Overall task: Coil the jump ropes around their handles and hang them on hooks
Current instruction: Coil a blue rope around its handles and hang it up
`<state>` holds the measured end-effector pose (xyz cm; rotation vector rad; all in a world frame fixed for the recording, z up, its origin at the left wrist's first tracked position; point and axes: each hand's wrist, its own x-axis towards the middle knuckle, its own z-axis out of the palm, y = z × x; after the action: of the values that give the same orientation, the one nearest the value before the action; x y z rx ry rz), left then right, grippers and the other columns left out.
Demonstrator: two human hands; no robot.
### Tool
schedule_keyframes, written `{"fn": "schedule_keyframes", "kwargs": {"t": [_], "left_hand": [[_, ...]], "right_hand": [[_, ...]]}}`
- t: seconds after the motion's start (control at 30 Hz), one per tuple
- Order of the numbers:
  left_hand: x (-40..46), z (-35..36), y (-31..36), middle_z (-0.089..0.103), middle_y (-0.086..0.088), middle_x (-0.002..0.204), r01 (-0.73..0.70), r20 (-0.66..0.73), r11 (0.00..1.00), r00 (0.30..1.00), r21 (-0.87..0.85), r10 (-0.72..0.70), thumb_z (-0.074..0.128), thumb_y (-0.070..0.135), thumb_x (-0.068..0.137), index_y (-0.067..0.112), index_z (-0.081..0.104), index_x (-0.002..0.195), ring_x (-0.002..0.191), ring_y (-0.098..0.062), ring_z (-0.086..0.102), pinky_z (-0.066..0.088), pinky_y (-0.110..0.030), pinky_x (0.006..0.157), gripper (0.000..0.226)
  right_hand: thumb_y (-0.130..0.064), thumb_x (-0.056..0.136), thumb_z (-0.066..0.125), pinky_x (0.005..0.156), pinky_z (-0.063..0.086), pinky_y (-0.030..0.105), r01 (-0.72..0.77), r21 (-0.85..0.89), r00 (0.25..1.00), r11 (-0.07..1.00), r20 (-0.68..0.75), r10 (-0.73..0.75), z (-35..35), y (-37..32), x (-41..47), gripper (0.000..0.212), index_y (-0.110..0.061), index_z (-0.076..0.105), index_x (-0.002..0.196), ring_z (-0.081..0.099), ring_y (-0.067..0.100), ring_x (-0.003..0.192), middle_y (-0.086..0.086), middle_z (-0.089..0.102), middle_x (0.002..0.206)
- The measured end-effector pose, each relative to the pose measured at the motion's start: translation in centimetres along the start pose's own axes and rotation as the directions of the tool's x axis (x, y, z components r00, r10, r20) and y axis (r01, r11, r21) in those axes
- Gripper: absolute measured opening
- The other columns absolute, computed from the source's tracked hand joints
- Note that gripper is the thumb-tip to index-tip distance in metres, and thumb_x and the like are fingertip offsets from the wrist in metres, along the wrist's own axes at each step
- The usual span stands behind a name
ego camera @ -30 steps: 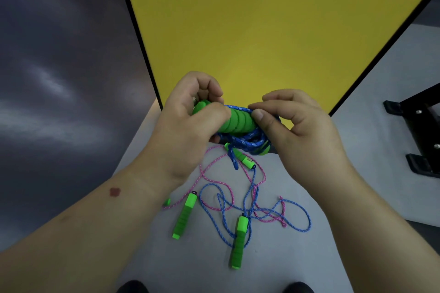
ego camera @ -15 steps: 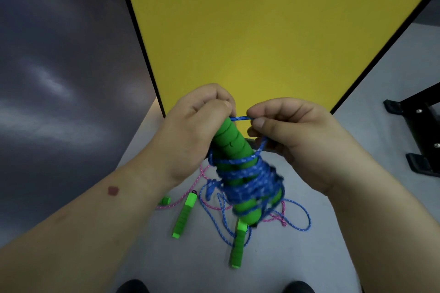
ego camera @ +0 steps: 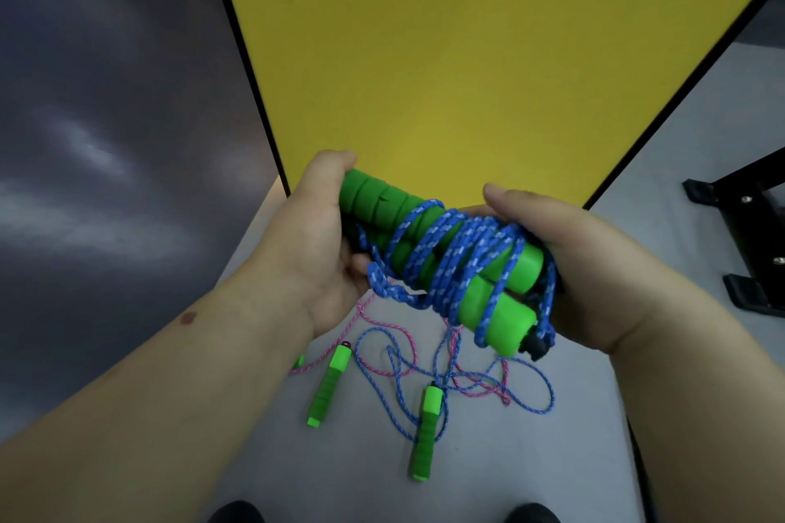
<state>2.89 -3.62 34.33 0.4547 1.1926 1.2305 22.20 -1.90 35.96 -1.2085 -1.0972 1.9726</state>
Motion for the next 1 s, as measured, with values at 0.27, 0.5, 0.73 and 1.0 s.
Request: {"fn": "schedule_keyframes", "kwargs": {"t": [0.27, 0.5, 0.73, 1.0], "left_hand": [[0.5, -0.3, 0.7, 0.063, -0.004, 0.072, 0.196, -0.042, 0.959, 0.977, -0.204, -0.208, 0.044, 0.069, 0.099, 0.016, 0.060, 0.095, 0.054, -0.013, 0.054, 0.038, -0.016, 0.056, 0.055], [-0.1, -0.2, 0.9, 0.066, -0.010, 0.101, 0.194, 0.155, 0.956, 0.975, -0.220, -0.162, 0.063, 0.035, 0.093, 0.012, 0.061, 0.114, 0.075, -0.017, 0.061, 0.046, -0.017, 0.048, 0.030], [0.2, 0.0, 0.5, 0.074, -0.012, 0.102, 0.084, -0.052, 0.974, 0.994, -0.211, -0.097, 0.068, 0.012, 0.096, 0.010, 0.067, 0.109, 0.086, -0.021, 0.067, 0.054, -0.020, 0.050, 0.013], [-0.2, 0.6, -0.8, 0.074, -0.013, 0.097, 0.007, -0.061, 0.998, 0.998, -0.063, -0.011, 0.069, 0.011, 0.096, 0.001, 0.060, 0.130, 0.067, -0.016, 0.070, 0.055, -0.023, 0.051, 0.036]], "right_hand": [[-0.046, 0.070, 0.085, 0.111, 0.044, 0.053, 0.116, 0.193, 0.932, 0.974, 0.319, -0.174, -1.7, 0.7, 0.4, 0.080, -0.001, 0.063, 0.132, 0.056, 0.043, 0.131, 0.024, 0.062, 0.138], [-0.031, 0.095, 0.059, 0.097, 0.055, 0.055, 0.117, 0.319, 0.993, 0.940, -0.039, -0.110, -0.2, 0.1, 0.7, 0.034, -0.003, 0.071, 0.109, 0.071, 0.040, 0.109, 0.020, 0.073, 0.117], [-0.048, 0.092, 0.066, 0.101, 0.053, 0.035, 0.302, -0.287, 0.770, 0.909, -0.489, -0.410, 0.3, -0.3, 0.7, 0.026, -0.031, 0.070, 0.111, 0.067, 0.001, 0.101, -0.010, 0.071, 0.116], [-0.031, 0.087, 0.078, 0.068, 0.048, 0.021, 0.339, -0.704, 0.831, 0.624, -0.086, -0.549, 2.7, 0.5, 0.2, 0.003, -0.033, 0.079, 0.085, 0.064, 0.003, 0.075, -0.010, 0.074, 0.082]]}}
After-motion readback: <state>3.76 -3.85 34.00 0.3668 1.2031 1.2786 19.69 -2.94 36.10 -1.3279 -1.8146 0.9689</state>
